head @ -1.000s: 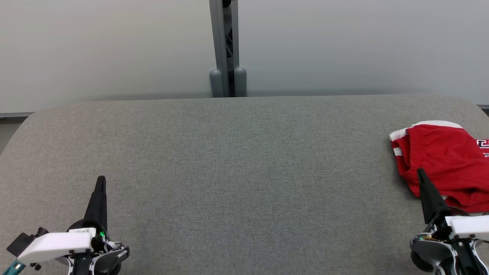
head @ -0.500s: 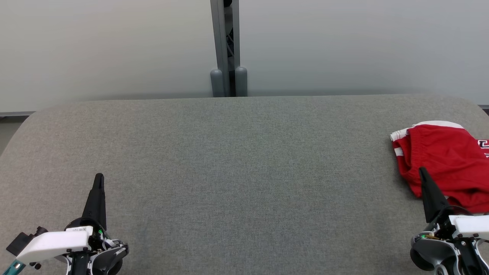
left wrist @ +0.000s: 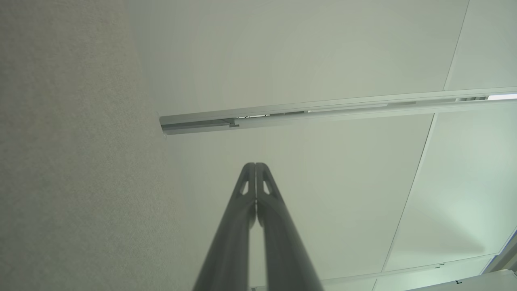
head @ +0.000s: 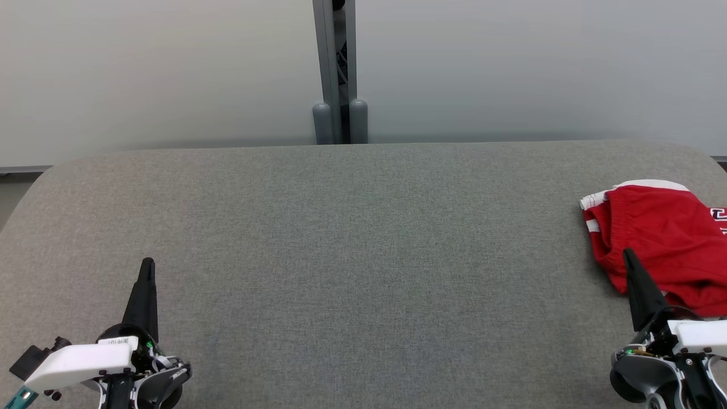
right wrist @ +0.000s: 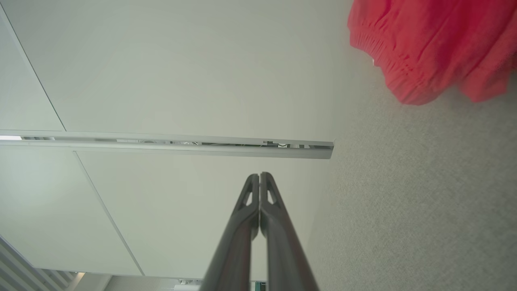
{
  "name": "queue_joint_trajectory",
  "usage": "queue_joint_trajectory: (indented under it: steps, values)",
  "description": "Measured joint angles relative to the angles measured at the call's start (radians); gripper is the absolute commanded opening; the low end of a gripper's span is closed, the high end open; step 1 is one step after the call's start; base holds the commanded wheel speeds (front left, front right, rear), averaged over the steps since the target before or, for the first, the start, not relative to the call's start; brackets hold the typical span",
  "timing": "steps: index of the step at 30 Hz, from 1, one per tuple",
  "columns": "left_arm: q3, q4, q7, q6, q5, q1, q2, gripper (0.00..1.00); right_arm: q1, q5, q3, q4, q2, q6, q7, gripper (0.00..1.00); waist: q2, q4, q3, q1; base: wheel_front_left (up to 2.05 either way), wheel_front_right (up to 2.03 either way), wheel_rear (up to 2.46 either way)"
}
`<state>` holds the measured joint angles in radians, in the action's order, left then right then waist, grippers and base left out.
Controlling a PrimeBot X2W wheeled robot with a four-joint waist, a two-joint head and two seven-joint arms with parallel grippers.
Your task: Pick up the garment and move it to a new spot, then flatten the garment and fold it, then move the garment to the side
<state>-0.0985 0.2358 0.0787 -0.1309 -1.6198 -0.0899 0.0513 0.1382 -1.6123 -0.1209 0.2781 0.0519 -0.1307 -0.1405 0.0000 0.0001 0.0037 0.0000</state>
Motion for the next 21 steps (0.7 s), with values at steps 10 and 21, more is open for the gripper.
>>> queue_joint_trajectory:
  steps: [10, 21]
  values:
    - [-0.001, 0.000, 0.000, 0.000, 0.000, 0.000, -0.001, 0.00, 0.000, 0.001, -0.001, 0.000, 0.000, 0.000, 0.000, 0.00, 0.0000, 0.000, 0.000, 0.0000, 0.00, 0.00, 0.00]
    - [-0.002, 0.000, 0.000, 0.000, 0.000, 0.000, -0.001, 0.00, 0.000, 0.001, -0.002, 0.000, -0.001, 0.000, 0.000, 0.00, 0.0000, 0.000, 0.000, 0.0000, 0.00, 0.00, 0.00]
